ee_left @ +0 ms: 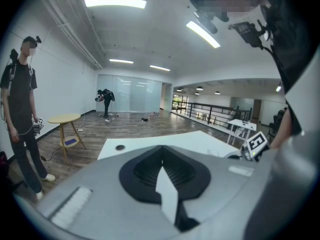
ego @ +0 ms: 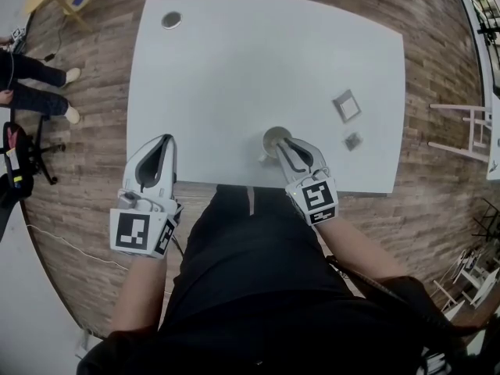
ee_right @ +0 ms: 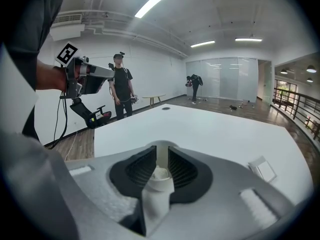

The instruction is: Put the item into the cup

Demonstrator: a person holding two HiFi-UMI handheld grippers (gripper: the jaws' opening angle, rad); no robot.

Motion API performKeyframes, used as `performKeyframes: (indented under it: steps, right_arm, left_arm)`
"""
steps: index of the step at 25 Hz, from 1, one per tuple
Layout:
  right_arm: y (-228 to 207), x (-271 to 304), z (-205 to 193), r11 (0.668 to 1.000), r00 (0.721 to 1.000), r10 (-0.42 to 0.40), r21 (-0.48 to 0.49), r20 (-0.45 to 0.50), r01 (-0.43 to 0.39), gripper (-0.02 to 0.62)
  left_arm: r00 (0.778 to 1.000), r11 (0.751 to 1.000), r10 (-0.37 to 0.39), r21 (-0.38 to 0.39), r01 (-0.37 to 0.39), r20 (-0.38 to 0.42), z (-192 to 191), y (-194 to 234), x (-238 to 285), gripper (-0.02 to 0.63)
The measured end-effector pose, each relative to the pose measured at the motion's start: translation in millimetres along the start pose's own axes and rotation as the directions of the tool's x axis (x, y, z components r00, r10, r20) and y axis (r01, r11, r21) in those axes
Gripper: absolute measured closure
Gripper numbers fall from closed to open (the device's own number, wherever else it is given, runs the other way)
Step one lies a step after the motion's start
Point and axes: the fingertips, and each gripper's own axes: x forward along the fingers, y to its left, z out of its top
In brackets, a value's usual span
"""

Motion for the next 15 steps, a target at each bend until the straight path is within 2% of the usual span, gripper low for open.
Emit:
performKeyframes:
  steps: [3,6,15]
  right_arm:
    - [8,6,0,1.0,1.0,-0.006,-0.008,0.013,0.006,0.517]
    - [29,20,-3,0.999,1.0,0.017,0.026,0.016,-0.018,0.517]
    - [22,27,8,1.0,0.998,0.004,0.024,0.064,-0.005,0.517]
  left_arm:
    - [1.0,1.0,0.003,-0.008,-0.003,-0.002,-5,7,-4,0.606]
    - [0.999,1.0,0.023,-0.019,-0.024,-0.033,-16,21,-17,0.606]
    - [1.0,1.0,-0.016,0.012,0.015,0.019,-6,18,0,0.606]
